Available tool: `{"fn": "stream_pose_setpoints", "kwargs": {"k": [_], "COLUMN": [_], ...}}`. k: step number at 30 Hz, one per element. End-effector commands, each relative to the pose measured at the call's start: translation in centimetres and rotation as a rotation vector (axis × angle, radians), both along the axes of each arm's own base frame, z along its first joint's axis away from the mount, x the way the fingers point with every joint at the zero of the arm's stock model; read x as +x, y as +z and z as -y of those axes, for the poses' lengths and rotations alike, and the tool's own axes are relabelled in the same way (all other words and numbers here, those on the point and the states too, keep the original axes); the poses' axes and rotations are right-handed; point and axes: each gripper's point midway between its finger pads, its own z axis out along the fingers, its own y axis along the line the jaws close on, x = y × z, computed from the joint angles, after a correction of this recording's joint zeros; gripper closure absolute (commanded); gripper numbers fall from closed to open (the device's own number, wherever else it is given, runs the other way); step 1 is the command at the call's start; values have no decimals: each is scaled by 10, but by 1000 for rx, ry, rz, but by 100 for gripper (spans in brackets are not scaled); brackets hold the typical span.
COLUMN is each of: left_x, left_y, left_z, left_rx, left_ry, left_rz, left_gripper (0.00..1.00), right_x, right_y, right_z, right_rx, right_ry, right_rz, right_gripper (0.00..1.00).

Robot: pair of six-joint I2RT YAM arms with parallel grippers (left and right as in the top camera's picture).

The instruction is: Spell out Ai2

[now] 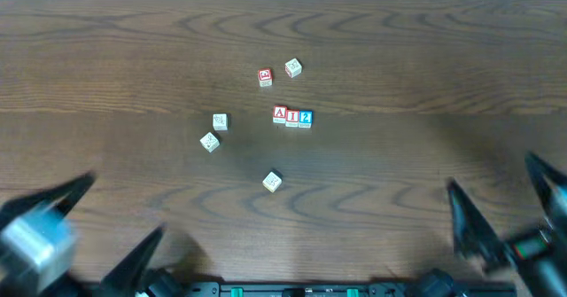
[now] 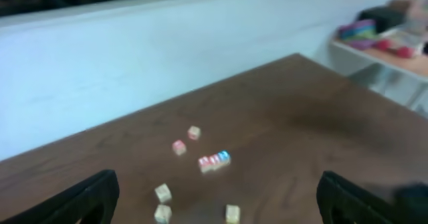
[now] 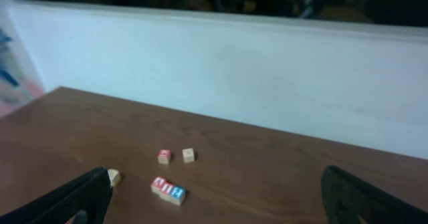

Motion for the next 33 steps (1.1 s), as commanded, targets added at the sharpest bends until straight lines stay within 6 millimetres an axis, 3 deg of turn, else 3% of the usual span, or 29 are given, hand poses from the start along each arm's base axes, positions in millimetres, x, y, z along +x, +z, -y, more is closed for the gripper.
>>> {"fn": "stream_pose_setpoints", "kwargs": {"k": [1, 8, 12, 16, 19, 26, 33], "left_x": [-39, -100, -129, -140, -132, -89, -45], "left_y": [10, -16, -28, -47, -60, -91, -131], "left_z": [-21, -84, -101, -103, -97, -78, -69], "left_rx": [-57, -173, -215, -228, -208, -174, -120], "left_ry": [-68, 69, 168, 258, 308, 380, 467], "left_rz": [40, 91, 151, 131, 89, -74, -209], "left_gripper": [5, 5, 5, 5, 5, 5, 4], "right_x": [-16, -41, -52, -58, -63, -68, -40], "right_y": [-14, -54, -61, -75, -89, -124, -162], "right_z": [0, 4, 0, 1, 0, -5, -17], "right_rx": [-16, 20, 45, 70, 106, 161, 163], "right_ry": [57, 100, 148, 130, 121, 76, 24], "right_rz": [-31, -186, -217, -245, -254, -246, -309], "right_gripper": [1, 1, 1, 1, 1, 1, 1]}}
